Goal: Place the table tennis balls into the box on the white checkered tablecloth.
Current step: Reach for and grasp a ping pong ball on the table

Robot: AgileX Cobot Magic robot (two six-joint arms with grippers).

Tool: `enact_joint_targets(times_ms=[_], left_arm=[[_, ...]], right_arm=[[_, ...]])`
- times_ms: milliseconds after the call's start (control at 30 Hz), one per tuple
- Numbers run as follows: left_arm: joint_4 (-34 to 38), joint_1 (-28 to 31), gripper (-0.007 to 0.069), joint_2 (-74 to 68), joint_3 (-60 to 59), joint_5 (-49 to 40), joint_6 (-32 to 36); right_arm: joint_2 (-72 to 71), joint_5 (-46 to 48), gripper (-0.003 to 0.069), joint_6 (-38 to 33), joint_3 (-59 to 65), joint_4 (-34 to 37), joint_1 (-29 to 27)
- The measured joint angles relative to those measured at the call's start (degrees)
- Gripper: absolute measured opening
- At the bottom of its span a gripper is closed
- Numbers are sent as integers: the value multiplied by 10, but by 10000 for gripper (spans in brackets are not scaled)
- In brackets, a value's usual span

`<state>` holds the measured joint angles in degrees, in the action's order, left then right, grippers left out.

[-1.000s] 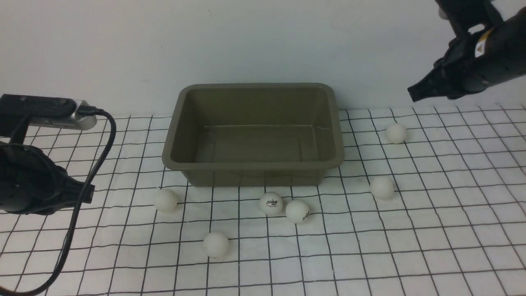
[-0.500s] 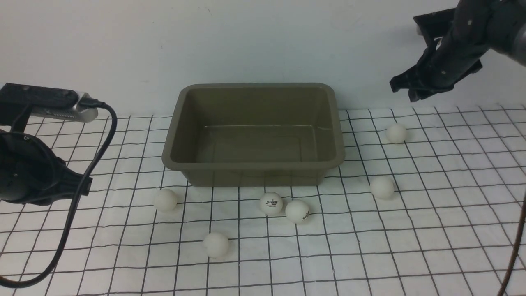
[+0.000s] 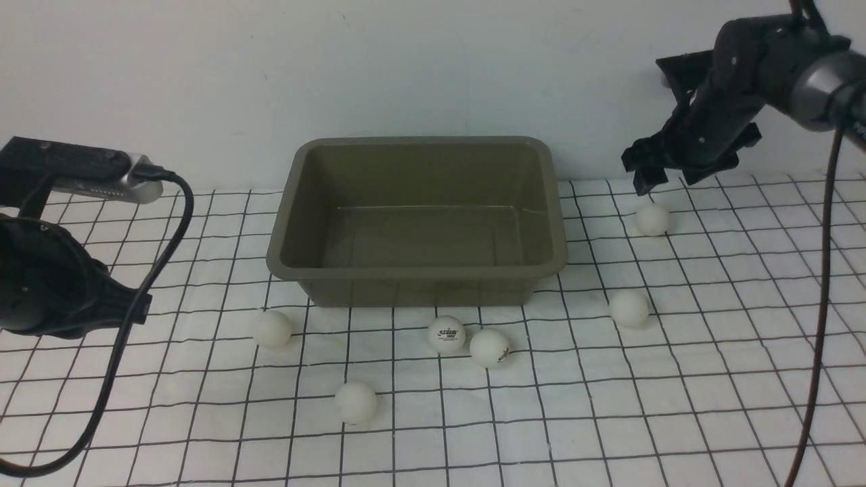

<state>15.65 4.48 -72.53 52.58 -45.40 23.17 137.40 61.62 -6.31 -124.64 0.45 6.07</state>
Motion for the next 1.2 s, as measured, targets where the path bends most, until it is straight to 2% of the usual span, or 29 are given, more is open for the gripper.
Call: enact_joint_targets(times_ms=[533,633,800,1200], left_arm=[[0,0,-3,-1,0,0,11],[0,0,-3,-1,0,0,12],[0,0,-3,-1,0,0,12],[0,0,-3,-1,0,0,12]], right_arm=[[30,-1,507,2,0,25,0],[30,-1,470,2,0,25,0],[30,2,340,1,0,25,0],[30,12,325,-10,-1,27,0]])
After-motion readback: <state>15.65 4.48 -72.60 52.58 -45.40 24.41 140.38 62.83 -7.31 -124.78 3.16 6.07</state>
